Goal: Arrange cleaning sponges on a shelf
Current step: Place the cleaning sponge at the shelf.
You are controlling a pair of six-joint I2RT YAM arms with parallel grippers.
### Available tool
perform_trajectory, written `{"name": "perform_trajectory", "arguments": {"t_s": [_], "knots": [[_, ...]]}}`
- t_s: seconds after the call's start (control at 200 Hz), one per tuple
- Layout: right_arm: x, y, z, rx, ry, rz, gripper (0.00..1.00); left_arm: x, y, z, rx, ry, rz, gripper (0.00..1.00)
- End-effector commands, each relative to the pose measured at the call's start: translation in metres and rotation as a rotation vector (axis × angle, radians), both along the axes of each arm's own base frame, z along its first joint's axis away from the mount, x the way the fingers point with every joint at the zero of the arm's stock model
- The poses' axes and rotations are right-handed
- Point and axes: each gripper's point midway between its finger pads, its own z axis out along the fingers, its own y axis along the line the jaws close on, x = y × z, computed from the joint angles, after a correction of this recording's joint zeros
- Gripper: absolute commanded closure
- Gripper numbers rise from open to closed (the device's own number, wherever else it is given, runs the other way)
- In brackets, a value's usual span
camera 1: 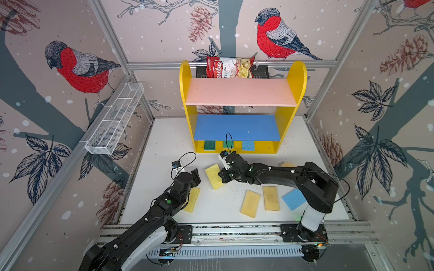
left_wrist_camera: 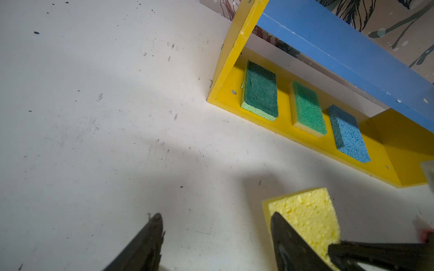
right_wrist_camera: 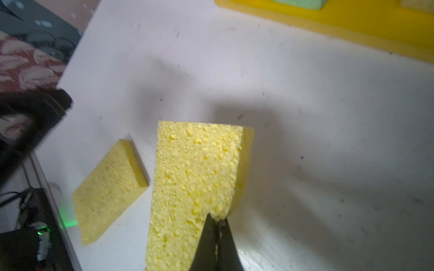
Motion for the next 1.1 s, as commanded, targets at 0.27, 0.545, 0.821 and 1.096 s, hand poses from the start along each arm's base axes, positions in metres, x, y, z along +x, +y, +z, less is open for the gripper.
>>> {"name": "perform_trajectory", "arguments": {"t_s": [0.27, 0.545, 0.821, 1.096], "knots": [[0.068, -0.017, 0.067, 0.165, -0.109, -0.255, 1.00, 0.008, -0.006, 0.033, -0.045, -0.099, -0.018, 0.25], [0.127, -0.043, 0.123, 0.251, -0.229, -0.459, 1.00, -0.002, 0.027, 0.036, -0.002, -0.096, 0.128, 0.26], [0.165, -0.012, 0.128, 0.272, -0.240, -0.516, 1.00, -0.006, 0.037, 0.053, -0.021, -0.164, 0.165, 0.26], [0.193, 0.010, 0.127, 0.235, -0.290, -0.503, 1.00, -0.003, 0.026, 0.051, -0.007, -0.131, 0.112, 0.27]]}}
